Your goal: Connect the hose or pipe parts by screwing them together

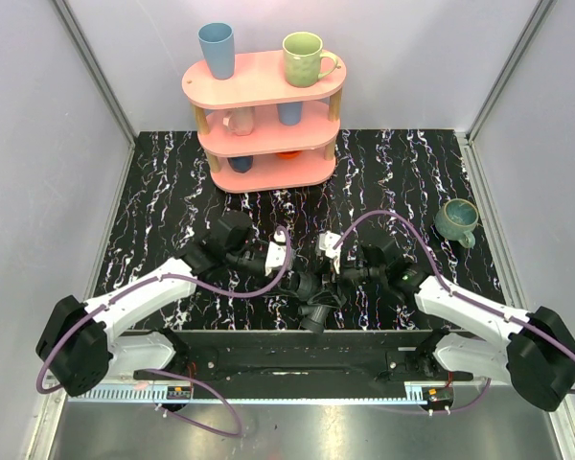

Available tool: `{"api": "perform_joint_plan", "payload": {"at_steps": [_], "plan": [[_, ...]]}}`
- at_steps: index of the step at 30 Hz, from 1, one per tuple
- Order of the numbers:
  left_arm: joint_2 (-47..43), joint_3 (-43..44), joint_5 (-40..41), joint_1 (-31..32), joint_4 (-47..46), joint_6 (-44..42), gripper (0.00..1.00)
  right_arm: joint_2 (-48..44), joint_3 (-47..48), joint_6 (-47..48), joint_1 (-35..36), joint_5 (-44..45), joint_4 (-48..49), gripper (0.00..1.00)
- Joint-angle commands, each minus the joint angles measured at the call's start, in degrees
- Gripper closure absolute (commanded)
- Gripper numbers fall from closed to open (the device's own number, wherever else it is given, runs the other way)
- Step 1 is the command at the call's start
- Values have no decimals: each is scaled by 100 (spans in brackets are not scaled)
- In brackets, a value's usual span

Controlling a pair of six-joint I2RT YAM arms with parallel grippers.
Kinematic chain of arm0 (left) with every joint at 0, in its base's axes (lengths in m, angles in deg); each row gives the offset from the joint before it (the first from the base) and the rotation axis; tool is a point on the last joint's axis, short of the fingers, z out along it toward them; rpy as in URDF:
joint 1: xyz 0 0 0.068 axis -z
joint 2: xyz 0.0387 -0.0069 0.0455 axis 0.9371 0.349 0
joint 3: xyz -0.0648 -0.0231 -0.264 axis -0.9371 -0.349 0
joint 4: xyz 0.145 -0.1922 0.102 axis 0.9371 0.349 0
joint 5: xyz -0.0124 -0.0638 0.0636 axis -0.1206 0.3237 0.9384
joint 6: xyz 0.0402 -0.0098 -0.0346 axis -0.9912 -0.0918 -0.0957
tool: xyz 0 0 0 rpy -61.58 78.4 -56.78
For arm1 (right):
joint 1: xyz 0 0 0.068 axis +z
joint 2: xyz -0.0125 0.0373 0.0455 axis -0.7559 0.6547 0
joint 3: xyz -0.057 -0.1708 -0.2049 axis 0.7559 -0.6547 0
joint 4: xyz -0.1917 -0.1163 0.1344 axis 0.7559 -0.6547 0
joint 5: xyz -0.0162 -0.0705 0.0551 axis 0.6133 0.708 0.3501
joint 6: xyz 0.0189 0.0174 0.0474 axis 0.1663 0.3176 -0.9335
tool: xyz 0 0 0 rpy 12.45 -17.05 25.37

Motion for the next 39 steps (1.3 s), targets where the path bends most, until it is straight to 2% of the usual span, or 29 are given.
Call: {"api": "perform_joint_plan", "payload": {"at_steps": [1, 9, 15, 24, 28, 29, 30, 31, 36, 37, 38, 39], "plan": [[26, -62, 422, 236, -711, -722, 100, -29, 773, -353, 151, -697, 1689, 100], [149, 263, 228, 236, 62, -1337, 100, -39, 870, -247, 133, -811, 1435, 100], [123, 342, 641, 333, 211, -1557, 100, 286, 1274, -440, 133, -732, 977, 100], [53, 333, 826, 394, 318, -1839, 100, 471, 1398, -634, 133, -856, 1153, 100], [17, 368, 896, 403, 239, -1602, 99, 559, 1371, -616, 142, -820, 1179, 100], [0, 386, 966, 403, 178, -1436, 94, 568, 1293, -599, 133, -812, 1240, 100], [-9, 377, 1019, 394, 125, -1321, 83, 560, 1249, -590, 142, -768, 1284, 100], [-18, 386, 1063, 394, 99, -1207, 64, 560, 1213, -581, 133, -741, 1311, 100], [-105, 579, 1134, 350, 370, -793, 44, 595, 1336, -458, 133, -627, 960, 100], [-167, 597, 1143, 342, 388, -688, 35, 595, 1345, -423, 133, -610, 916, 100], [-211, 606, 1186, 341, 397, -653, 10, 569, 1327, -397, 133, -592, 924, 100], [-246, 615, 1221, 341, 414, -617, 9, 560, 1310, -397, 142, -574, 933, 100]]}}
